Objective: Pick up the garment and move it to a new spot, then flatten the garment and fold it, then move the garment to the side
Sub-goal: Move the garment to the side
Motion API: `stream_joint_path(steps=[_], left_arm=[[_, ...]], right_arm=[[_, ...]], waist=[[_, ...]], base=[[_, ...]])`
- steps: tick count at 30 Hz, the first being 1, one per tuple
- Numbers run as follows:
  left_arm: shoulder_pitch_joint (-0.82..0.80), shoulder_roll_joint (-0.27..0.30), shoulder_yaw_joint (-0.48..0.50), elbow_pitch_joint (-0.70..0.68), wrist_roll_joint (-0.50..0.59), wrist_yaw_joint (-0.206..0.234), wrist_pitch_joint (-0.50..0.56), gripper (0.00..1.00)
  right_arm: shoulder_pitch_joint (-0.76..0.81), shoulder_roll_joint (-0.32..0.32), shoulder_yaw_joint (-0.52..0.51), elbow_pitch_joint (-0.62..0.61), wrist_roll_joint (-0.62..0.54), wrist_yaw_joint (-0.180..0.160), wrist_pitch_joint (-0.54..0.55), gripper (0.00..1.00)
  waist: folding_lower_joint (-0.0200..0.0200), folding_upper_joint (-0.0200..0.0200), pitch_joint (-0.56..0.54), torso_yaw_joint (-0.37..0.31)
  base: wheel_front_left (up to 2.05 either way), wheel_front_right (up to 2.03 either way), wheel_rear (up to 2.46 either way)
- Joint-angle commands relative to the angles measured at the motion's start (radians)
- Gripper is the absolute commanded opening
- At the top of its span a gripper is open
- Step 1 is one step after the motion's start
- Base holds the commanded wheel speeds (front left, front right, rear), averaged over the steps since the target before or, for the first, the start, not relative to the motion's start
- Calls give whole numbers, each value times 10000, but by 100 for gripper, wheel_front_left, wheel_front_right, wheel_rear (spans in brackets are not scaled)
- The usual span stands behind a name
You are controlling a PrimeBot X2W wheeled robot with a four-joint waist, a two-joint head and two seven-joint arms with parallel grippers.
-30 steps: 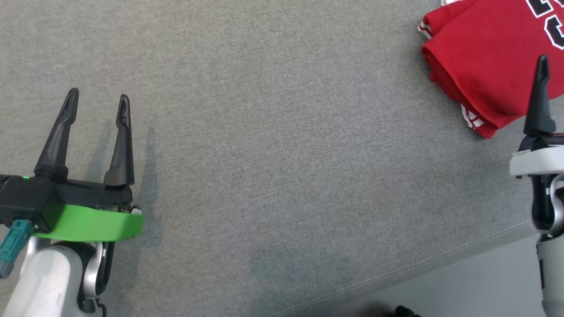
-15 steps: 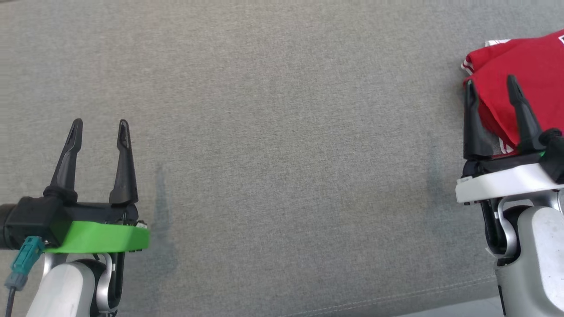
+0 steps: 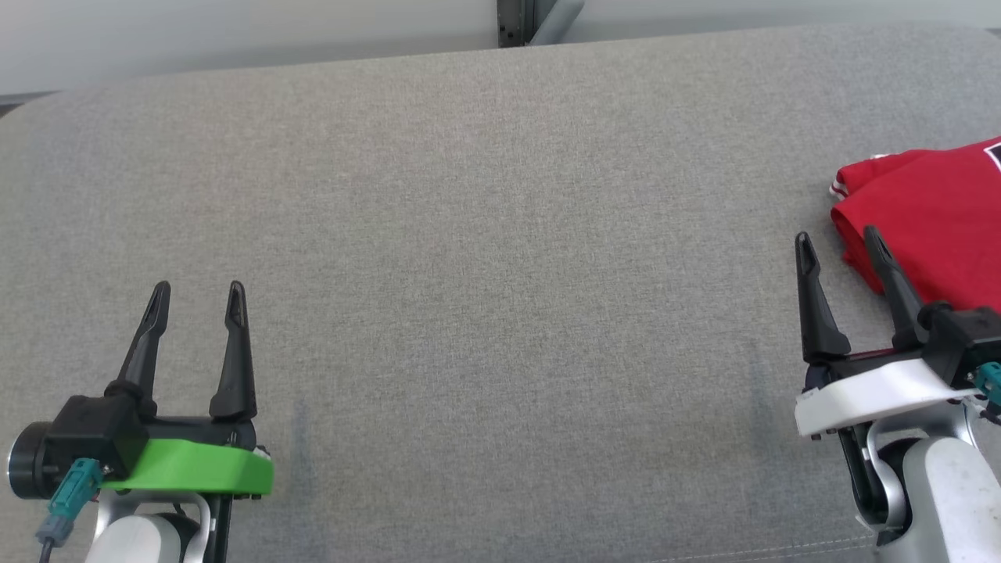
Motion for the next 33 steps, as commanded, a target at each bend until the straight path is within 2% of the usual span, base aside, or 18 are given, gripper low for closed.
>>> stream_joint_path(steps=[1,17,33], left_arm=[[177,84,-6,4,35,41,13,100],[1271,289,-240,-356,13,307,471,100],[1460,318,-296,-426,-123,476,675,100]], right_arm=[[231,6,-23,-78,32,-15,18,100],[1758,-1,-132,-564,105,-15,284,100],[2011,20,-262,-875,134,-14,390,100]], waist=[[1,0,-453,94],[1,0,-1417,-100],[1,0,-1583,-104]], base=[[0,0,0],[0,0,0],[0,0,0]])
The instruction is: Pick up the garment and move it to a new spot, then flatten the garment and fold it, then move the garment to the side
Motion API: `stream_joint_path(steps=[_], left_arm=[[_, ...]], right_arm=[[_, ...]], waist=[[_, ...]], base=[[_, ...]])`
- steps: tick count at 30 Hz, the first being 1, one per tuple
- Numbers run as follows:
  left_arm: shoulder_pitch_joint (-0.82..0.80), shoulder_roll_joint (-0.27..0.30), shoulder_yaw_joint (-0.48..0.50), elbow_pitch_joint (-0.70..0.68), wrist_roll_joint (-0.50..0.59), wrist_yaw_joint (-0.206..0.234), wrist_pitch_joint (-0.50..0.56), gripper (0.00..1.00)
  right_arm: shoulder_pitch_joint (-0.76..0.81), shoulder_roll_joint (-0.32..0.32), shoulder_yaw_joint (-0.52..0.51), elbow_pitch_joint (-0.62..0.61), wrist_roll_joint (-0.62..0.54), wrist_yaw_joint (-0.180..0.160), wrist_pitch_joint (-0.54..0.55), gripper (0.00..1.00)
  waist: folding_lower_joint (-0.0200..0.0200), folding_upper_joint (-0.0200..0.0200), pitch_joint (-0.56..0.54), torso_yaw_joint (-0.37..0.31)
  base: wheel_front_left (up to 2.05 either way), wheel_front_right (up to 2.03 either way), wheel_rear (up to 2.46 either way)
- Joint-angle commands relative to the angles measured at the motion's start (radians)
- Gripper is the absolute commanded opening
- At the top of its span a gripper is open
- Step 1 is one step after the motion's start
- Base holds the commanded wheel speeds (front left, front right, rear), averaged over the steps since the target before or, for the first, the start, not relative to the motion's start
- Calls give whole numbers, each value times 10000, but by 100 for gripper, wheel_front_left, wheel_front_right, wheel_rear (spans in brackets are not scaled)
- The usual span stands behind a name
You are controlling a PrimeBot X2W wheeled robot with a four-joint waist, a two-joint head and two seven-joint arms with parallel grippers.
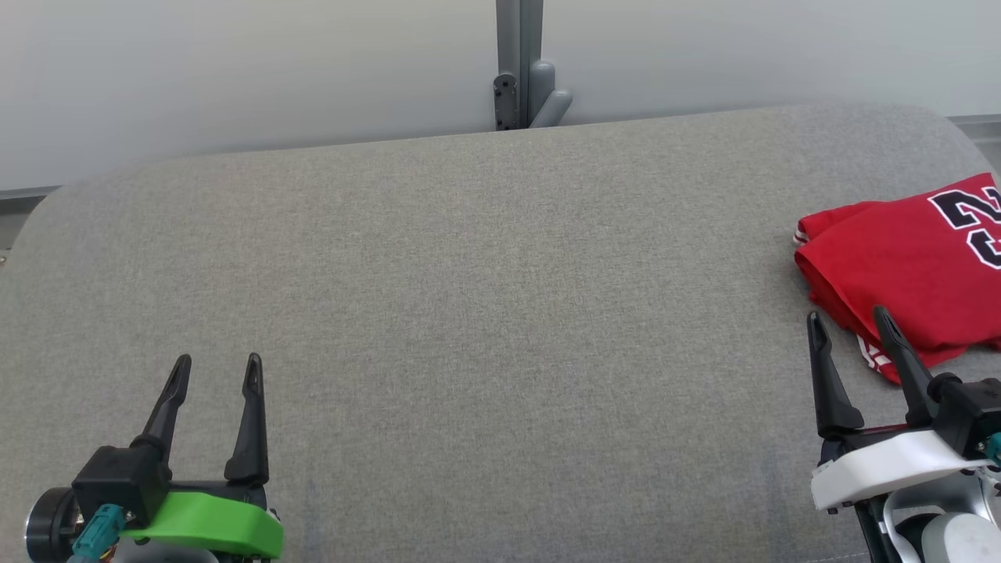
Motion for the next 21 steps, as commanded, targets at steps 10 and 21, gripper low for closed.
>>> stream_joint_path(steps=[10,21], left_arm=[[50,124,-19,118,-99,42,1,100],[-31,141,-77,183,-143,73,-18,100]], right_arm=[[91,40,-63,6,66,-12,-32,100],[90,71,-96,45,93,-13,-74,100]], waist=[[1,0,-46,5],[1,0,-91,8]], base=[[0,0,0],[0,0,0]])
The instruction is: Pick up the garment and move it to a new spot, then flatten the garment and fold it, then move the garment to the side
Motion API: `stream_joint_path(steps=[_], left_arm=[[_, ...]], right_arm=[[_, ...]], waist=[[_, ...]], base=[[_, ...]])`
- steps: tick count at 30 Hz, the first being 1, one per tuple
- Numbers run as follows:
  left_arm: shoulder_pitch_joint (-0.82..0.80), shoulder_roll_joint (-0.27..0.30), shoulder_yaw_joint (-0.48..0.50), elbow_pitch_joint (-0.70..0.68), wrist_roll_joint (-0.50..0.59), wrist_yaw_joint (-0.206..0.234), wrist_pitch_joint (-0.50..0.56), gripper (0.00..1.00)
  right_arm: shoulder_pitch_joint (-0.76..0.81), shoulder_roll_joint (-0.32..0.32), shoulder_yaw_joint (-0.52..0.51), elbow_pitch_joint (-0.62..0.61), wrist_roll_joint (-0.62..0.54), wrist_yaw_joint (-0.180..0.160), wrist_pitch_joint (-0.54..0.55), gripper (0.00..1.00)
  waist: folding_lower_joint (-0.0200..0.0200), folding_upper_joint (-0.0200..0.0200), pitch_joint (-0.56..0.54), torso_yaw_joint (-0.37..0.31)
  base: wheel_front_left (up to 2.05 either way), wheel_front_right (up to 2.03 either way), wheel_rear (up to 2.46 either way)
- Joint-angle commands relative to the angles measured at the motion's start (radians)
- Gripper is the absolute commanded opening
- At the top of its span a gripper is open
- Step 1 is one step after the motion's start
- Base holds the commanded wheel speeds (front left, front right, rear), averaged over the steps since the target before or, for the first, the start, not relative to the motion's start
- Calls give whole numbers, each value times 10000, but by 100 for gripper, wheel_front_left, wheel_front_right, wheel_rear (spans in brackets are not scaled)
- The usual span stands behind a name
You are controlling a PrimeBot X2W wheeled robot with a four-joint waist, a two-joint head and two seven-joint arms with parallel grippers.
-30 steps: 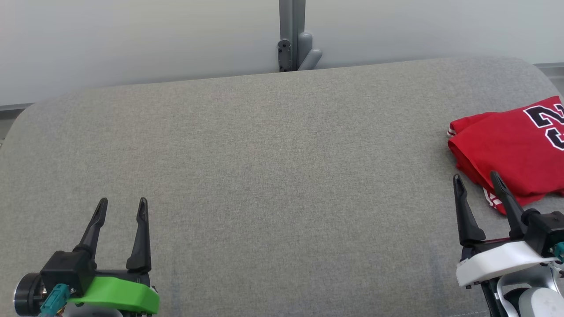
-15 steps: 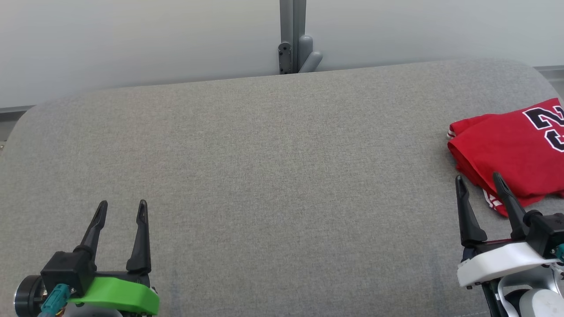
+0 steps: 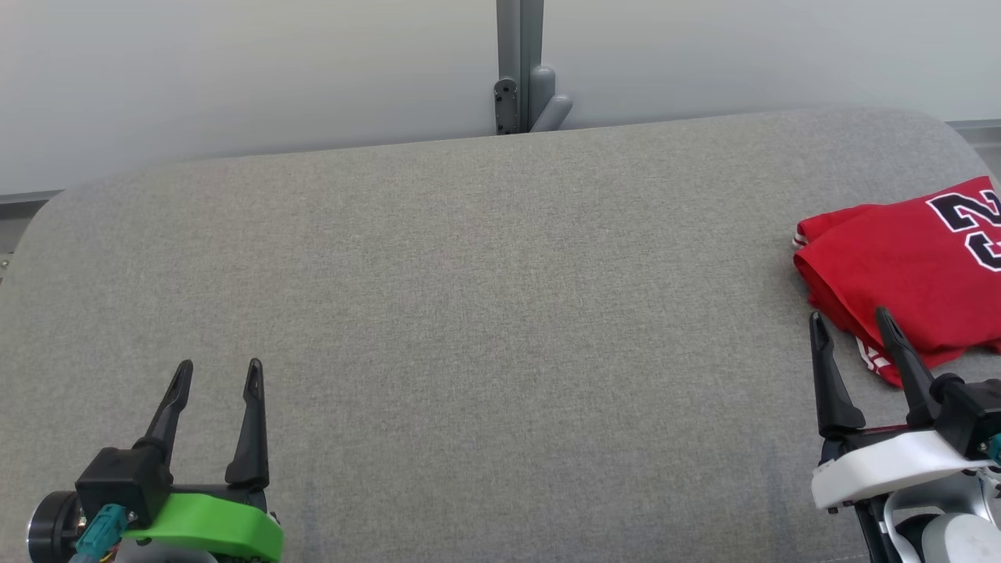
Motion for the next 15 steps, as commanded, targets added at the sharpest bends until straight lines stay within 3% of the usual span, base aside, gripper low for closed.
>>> stream_joint_path(steps=[1,4,5,15], left_arm=[[-25,61,3,16,-41,55,-28,100],[8,45,-8,39,-83,67,22,100],[8,-22,-28,64,-37,39,4,0],[-18,-398,413,467,-1678,-317,274,0]], right_arm=[[90,-5,-43,18,53,-12,-57,100],[121,2,-64,14,65,-12,-23,100],[4,15,-29,35,31,2,-2,0],[-221,111,136,614,1928,1,170,0]], waist=[[0,0,-12,6],[0,0,-40,13],[0,0,-40,13],[0,0,-56,14]], base=[[0,0,0],[0,0,0],[0,0,0],[0,0,0]])
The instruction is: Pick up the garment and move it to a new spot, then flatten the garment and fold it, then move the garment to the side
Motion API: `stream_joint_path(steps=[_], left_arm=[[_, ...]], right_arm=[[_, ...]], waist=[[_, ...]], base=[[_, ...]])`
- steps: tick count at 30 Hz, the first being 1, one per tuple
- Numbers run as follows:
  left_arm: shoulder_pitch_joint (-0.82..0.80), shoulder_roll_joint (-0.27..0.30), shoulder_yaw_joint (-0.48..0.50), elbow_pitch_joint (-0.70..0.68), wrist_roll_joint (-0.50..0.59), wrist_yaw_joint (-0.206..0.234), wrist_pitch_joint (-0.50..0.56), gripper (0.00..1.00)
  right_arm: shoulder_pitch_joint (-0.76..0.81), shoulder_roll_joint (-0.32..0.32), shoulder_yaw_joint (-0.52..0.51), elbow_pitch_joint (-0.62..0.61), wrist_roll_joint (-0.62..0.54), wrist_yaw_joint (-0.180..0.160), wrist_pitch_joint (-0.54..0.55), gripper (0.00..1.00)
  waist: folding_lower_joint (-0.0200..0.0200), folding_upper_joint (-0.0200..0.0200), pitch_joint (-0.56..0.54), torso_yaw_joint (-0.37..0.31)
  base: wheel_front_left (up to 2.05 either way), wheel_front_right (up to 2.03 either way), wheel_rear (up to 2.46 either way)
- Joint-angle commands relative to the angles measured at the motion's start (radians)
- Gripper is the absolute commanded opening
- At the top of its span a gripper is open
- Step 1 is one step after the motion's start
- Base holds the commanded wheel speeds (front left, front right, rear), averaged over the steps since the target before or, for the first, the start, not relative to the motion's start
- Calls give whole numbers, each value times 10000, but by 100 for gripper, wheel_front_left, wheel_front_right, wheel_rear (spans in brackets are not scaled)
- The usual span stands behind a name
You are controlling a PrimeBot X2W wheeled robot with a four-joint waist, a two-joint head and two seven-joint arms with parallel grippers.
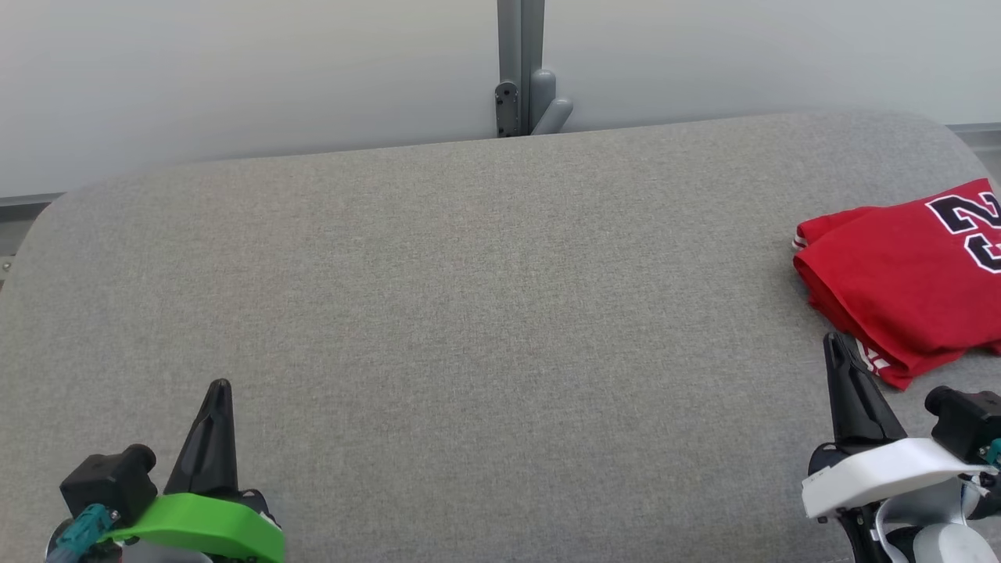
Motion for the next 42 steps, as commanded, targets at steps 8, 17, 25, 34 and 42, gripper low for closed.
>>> stream_joint_path(steps=[8,17,25,34,42], left_arm=[[-201,-165,552,180,-1413,-332,257,0],[-275,-433,1010,383,-2653,-623,524,0],[-332,-670,1400,563,-3646,-852,759,0],[-404,-925,1825,748,-4637,-1094,1018,0],[-466,-1140,2182,910,-5451,-1286,1231,0]], right_arm=[[-483,4,88,283,1669,-2,173,0],[-698,56,172,656,3139,-2,325,0],[-871,101,237,956,4317,-3,449,0],[-1047,149,302,1265,5530,-3,587,0],[-1193,192,354,1521,6519,-3,695,0]], waist=[[0,-1,-14,2],[0,-1,-28,4],[0,-1,-41,5],[0,-1,-55,7],[0,-1,-68,8]], base=[[0,0,0],[0,0,0],[0,0,0],[0,0,0],[0,0,0]])
